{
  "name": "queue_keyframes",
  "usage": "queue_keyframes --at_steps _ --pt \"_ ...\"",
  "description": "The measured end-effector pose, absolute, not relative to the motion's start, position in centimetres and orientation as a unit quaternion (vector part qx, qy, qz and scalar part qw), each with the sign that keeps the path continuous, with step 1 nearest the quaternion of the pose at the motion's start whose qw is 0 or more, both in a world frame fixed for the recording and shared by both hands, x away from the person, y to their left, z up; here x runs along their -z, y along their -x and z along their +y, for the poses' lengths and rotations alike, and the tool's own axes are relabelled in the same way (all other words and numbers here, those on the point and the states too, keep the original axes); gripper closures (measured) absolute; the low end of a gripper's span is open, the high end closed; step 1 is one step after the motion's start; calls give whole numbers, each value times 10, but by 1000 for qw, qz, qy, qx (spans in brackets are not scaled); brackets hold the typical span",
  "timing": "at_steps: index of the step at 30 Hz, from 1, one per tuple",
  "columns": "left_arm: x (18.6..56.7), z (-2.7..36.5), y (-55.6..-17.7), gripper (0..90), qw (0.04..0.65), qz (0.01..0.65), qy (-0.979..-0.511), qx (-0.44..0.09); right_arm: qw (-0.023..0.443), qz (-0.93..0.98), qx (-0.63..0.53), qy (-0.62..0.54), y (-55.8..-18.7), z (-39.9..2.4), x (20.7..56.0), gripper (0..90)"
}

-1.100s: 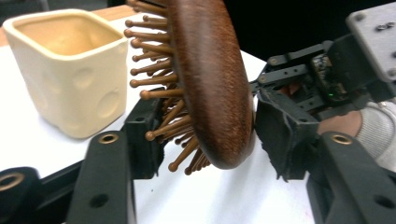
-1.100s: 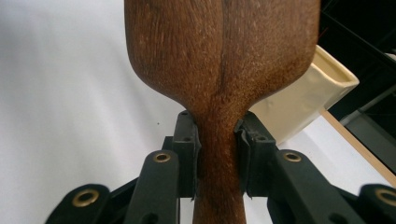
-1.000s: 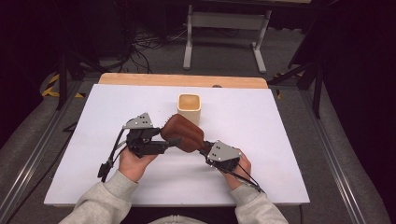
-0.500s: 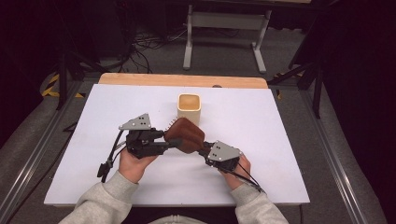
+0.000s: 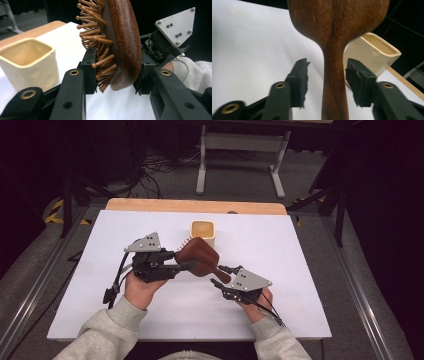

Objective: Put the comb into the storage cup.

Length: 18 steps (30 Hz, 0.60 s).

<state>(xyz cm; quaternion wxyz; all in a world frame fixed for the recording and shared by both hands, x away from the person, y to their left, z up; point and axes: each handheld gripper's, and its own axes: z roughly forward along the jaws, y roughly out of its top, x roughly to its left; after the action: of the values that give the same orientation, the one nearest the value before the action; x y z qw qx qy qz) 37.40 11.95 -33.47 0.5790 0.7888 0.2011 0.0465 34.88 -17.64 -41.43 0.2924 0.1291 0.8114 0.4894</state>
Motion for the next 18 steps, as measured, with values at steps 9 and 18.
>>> queue_keyframes --at_steps 9,18 --pt "315 120 -377 616 573 196 -793 -65 245 795 -527 -176 -355 -195 409 143" --pt "294 119 -379 616 570 189 -796 -85 220 791 -537 -194 -359 -201 409 12"
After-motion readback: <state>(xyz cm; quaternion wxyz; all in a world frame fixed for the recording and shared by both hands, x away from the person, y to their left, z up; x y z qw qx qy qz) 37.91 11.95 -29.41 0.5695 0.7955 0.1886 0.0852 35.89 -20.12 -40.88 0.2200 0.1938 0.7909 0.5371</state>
